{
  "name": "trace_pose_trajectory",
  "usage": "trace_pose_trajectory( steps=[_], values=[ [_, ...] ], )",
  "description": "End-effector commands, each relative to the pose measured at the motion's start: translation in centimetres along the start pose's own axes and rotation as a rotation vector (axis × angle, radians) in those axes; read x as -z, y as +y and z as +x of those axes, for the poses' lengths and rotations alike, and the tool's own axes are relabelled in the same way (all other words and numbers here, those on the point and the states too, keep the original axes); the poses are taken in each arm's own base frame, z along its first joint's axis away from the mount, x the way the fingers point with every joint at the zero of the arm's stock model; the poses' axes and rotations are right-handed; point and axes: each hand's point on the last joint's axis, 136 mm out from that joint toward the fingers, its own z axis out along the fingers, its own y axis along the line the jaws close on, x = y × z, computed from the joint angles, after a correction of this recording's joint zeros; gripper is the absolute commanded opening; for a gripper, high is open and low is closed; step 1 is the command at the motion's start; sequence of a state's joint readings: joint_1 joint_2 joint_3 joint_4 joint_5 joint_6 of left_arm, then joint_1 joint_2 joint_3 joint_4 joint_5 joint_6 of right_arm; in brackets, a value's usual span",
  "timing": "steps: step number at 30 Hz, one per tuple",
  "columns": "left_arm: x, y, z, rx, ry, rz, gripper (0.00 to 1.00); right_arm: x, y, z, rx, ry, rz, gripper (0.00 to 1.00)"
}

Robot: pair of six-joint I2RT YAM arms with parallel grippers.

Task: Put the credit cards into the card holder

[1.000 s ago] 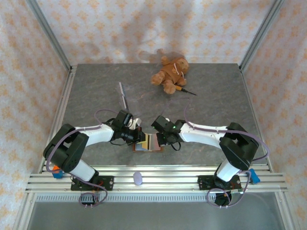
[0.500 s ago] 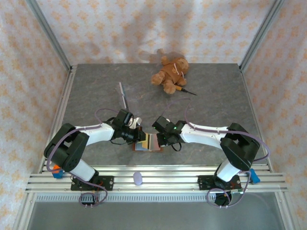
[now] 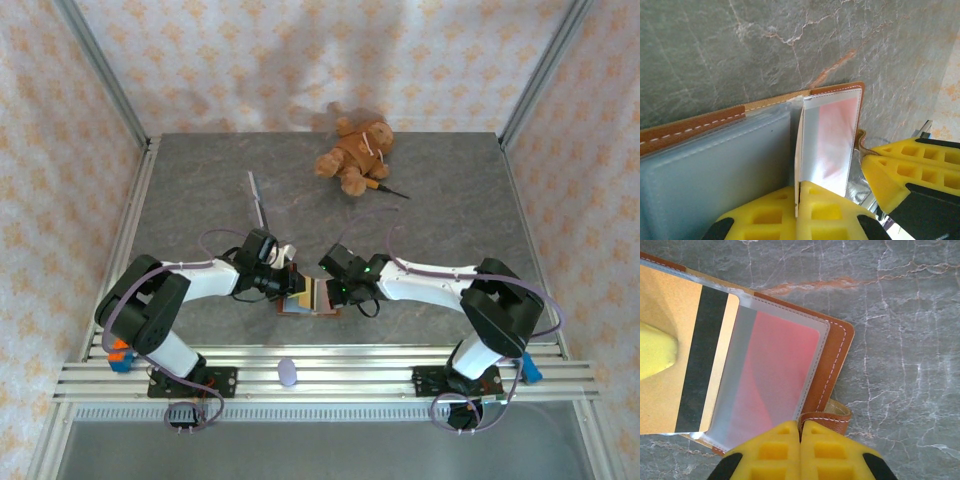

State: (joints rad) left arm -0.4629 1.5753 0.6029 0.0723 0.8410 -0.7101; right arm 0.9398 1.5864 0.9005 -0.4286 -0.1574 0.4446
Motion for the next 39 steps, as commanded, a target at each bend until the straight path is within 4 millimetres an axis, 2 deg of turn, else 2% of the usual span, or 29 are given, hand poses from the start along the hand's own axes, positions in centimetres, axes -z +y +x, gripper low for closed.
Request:
trace_pose_trajectory(
  steps=[1, 7, 23, 30, 36, 39],
  values=[
    [0.0, 0.5, 0.5, -0.009, 0.021, -0.023, 0.00, 0.2, -0.5, 0.2, -0.019, -0.012, 0.008, 0.00],
    [1.5, 1.5, 0.9, -0.048, 0.034, -0.134, 0.00, 0.2, -1.3, 0.2, -0.023, -0.015, 0.042, 0.00],
    [0.2, 1.2, 1.5, 0.029, 0.081, -0.062, 0.00, 0.2, -0.7, 0.0, -0.016, -0.018, 0.011, 0.00],
    [-0.6, 0.1, 0.9, 0.081, 0.081, 0.024, 0.00, 0.2, -0.4, -0.2, -0.013, -0.024, -0.007, 0.00],
    [-1.1, 0.4, 0.6, 0.075, 0.084, 0.022, 0.00, 0.1, -0.3, -0.3, -0.017, -0.029, -0.015, 0.00],
    [-1.1, 0.3, 0.4, 0.063, 0.077, 0.017, 0.06, 0.1, -0.4, -0.2, -0.019, -0.032, -0.019, 0.00]
  ],
)
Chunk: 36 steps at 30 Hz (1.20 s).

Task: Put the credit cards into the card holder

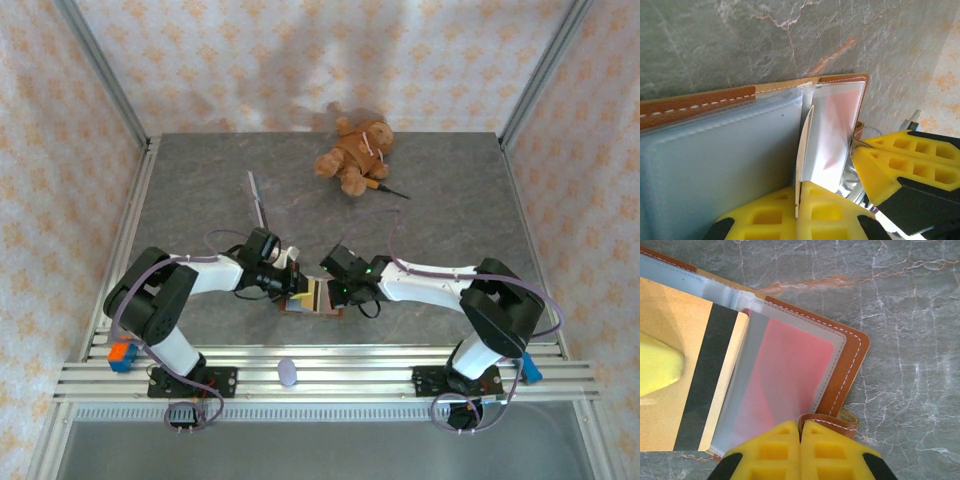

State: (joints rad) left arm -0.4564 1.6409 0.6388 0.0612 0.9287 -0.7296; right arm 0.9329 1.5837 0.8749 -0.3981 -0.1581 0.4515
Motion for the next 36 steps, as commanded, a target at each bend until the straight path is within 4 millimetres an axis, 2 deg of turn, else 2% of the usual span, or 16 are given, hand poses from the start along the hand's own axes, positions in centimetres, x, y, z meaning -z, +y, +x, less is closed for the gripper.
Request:
trace_pose_trajectory(
  steps=[1, 3, 9, 13, 19, 25, 29, 36],
  values=[
    [-0.2, 0.7, -0.2, 0.011, -0.006, -0.024, 0.06, 0.5, -0.1, -0.3, -0.007, -0.025, -0.016, 0.00],
    [-0.1, 0.9, -0.3, 0.001, -0.009, -0.040, 0.07, 0.5, 0.0, -0.2, -0.007, -0.026, -0.017, 0.00],
    [0.2, 1.0, -0.6, -0.019, -0.037, -0.068, 0.20, 0.6, -0.1, -0.2, -0.011, -0.030, -0.019, 0.00],
    [0.6, 0.6, -0.9, -0.048, -0.053, -0.081, 0.21, 0.6, -0.1, -0.3, -0.010, -0.032, -0.023, 0.00],
    [0.6, 0.3, -1.0, -0.083, -0.047, -0.104, 0.19, 0.7, 0.1, -0.3, -0.006, -0.034, -0.029, 0.00],
    [1.7, 0.3, -1.1, -0.159, -0.037, -0.196, 0.13, 0.7, 0.0, -0.2, -0.005, -0.030, -0.031, 0.00],
    [2.7, 0.5, -0.9, -0.208, -0.004, -0.267, 0.00, 0.6, -0.1, -0.1, -0.002, -0.029, -0.030, 0.00],
    [2.7, 0.7, -0.4, -0.207, 0.043, -0.290, 0.00, 0.7, -0.2, -0.2, -0.005, -0.031, -0.028, 0.00]
  ],
)
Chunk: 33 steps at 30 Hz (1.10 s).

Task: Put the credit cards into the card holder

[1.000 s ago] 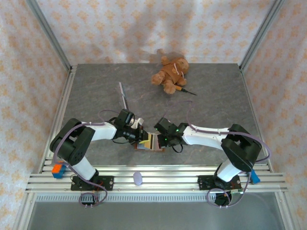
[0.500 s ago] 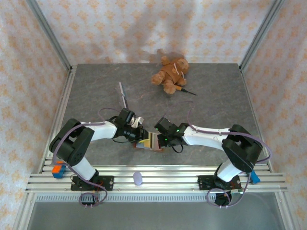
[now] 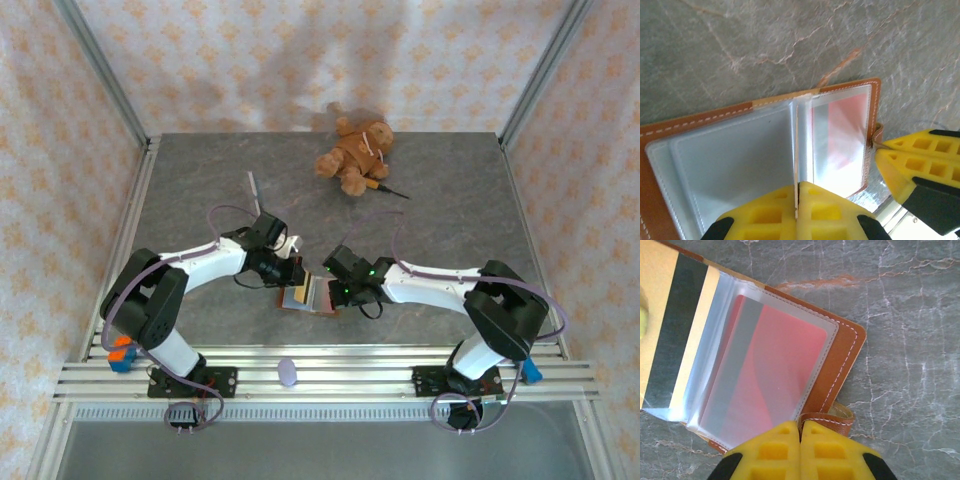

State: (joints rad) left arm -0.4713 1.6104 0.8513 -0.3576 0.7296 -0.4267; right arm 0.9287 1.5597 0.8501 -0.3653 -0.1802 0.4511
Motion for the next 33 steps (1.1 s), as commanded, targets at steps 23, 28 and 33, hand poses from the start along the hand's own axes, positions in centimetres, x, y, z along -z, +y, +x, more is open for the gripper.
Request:
trace_pose_trajectory(
  steps=[23, 28, 33],
  values=[
    [-0.9, -2.0, -1.3, -0.051, -0.078, 0.121, 0.00, 0.6, -0.7, -0.3, -0.001, -0.020, 0.012, 0.00],
    [-1.1, -0.4, -0.6, -0.059, -0.068, 0.052, 0.00, 0.7, -1.0, -0.2, -0.003, -0.021, 0.017, 0.00],
    [-1.4, 0.4, -0.1, -0.056, -0.059, 0.028, 0.00, 0.8, -1.0, -0.3, -0.002, -0.024, 0.015, 0.00]
  ],
)
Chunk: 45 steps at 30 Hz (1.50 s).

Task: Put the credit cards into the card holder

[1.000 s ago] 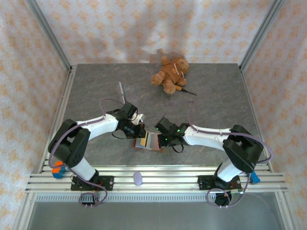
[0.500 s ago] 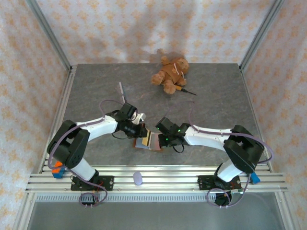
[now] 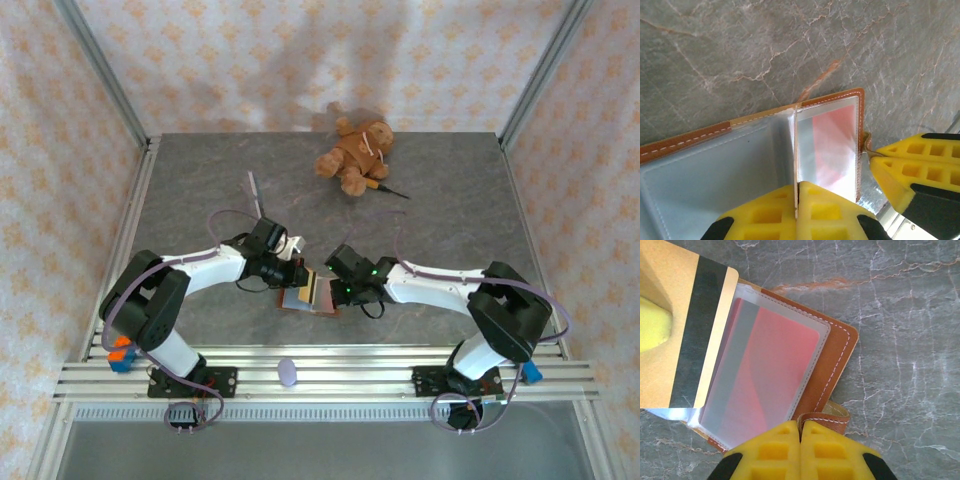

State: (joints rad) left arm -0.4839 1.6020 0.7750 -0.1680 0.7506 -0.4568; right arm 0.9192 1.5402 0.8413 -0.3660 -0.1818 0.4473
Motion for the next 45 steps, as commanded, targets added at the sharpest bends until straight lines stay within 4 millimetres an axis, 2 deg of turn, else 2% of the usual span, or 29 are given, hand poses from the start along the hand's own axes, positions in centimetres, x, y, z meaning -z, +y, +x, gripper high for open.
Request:
trace_pose_trajectory(
  steps=[1, 7, 16, 21, 26, 35, 39, 45],
  values=[
    [-0.5, 1.3, 0.8, -0.011, 0.017, -0.045, 0.00, 0.5, -0.7, -0.2, 0.003, -0.015, 0.018, 0.00],
    [0.2, 1.6, 0.8, -0.027, 0.011, -0.090, 0.00, 0.4, -0.8, 0.0, -0.001, -0.013, 0.019, 0.00],
    [-0.9, 1.6, 2.0, 0.001, 0.043, -0.060, 0.00, 0.2, -0.8, 0.1, -0.006, -0.013, 0.012, 0.00],
    [-1.6, 0.9, 1.9, 0.043, 0.029, 0.013, 0.00, -0.2, -0.6, 0.3, -0.015, -0.009, 0.003, 0.00],
    [-2.0, 0.7, 2.1, 0.055, 0.029, 0.039, 0.00, -0.3, -0.5, 0.4, -0.040, -0.004, -0.008, 0.06],
    [-2.3, 0.5, 2.7, 0.116, 0.034, 0.095, 0.00, -0.3, -0.8, 0.3, -0.092, -0.019, -0.043, 0.08],
    [-2.4, 0.7, 2.9, 0.124, 0.036, 0.092, 0.00, -0.7, -1.3, 0.5, -0.130, -0.012, -0.037, 0.26],
    [-2.5, 1.1, 3.3, 0.142, 0.050, 0.077, 0.00, -0.8, -1.8, 0.2, -0.177, -0.022, -0.048, 0.29]
  ],
)
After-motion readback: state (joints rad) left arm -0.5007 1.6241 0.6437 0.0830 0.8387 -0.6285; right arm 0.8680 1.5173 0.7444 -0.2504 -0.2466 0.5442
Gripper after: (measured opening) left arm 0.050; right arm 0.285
